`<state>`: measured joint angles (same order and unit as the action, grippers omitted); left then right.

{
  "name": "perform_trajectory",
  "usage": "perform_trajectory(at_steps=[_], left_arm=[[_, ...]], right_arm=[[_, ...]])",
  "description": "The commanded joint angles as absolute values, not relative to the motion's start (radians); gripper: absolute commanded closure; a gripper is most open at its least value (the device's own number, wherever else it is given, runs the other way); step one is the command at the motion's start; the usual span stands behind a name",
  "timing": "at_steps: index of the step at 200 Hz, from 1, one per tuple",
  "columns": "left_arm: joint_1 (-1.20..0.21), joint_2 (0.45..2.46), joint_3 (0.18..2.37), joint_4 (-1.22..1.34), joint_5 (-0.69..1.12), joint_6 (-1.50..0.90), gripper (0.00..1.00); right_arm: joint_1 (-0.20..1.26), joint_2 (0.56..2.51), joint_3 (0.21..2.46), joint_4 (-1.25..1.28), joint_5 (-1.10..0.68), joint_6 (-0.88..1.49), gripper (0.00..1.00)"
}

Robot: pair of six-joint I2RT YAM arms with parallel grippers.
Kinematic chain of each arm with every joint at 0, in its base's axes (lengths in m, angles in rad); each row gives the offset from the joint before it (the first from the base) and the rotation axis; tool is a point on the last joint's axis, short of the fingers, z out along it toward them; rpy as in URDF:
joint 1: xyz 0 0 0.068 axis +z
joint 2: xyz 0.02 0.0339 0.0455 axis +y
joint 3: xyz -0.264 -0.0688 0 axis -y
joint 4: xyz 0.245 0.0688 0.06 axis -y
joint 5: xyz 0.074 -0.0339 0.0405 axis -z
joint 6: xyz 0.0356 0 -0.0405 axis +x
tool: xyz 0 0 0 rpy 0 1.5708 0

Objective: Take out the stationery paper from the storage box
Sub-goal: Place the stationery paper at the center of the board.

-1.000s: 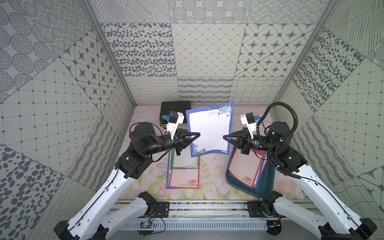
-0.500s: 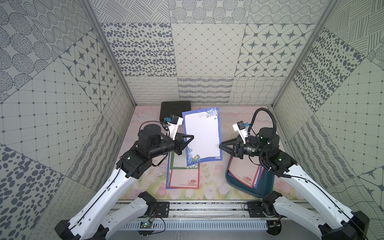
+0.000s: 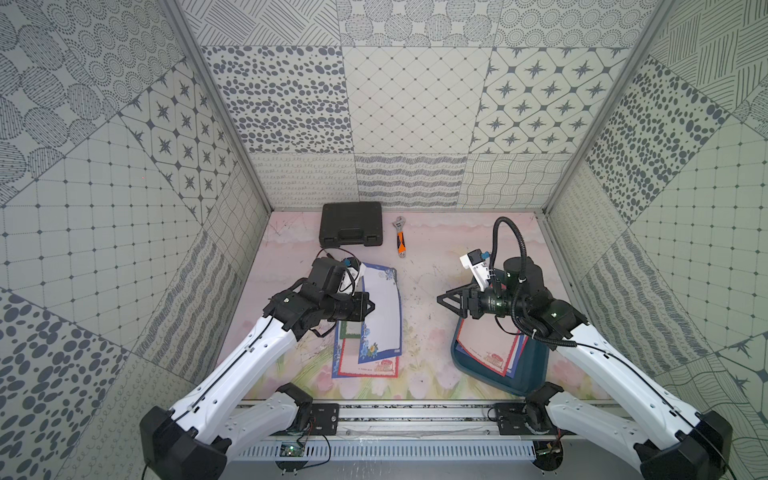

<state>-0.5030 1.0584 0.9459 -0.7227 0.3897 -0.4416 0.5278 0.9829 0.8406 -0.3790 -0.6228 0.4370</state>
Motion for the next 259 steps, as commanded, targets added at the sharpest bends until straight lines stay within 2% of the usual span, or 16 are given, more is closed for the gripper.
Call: perform_trajectory(at_steps=[1, 84, 174, 259], left_arm=[[-0.434, 1.155, 0.913, -0.825, 0.59, -0.444, 1.0], [-0.328, 1.351, 0.829, -0.776, 0.705, -0.451, 1.0], [-0.29, 1.54, 0.861, -0.85, 0.503, -0.408, 1.0], [-0.291, 1.63, 0.887, -0.839, 0.374, -0.395, 1.0]], right_arm=[[0.531, 1.0, 0.871, -0.382, -0.612, 0.413, 0.38], [0.532, 0.997, 0.851, -0.425, -0.614, 0.371, 0.38], [0.531, 1.007, 0.809, -0.391, -0.62, 0.374, 0.38], [0.532, 1.012, 0.803, -0.405, -0.586, 0.356, 0.39]])
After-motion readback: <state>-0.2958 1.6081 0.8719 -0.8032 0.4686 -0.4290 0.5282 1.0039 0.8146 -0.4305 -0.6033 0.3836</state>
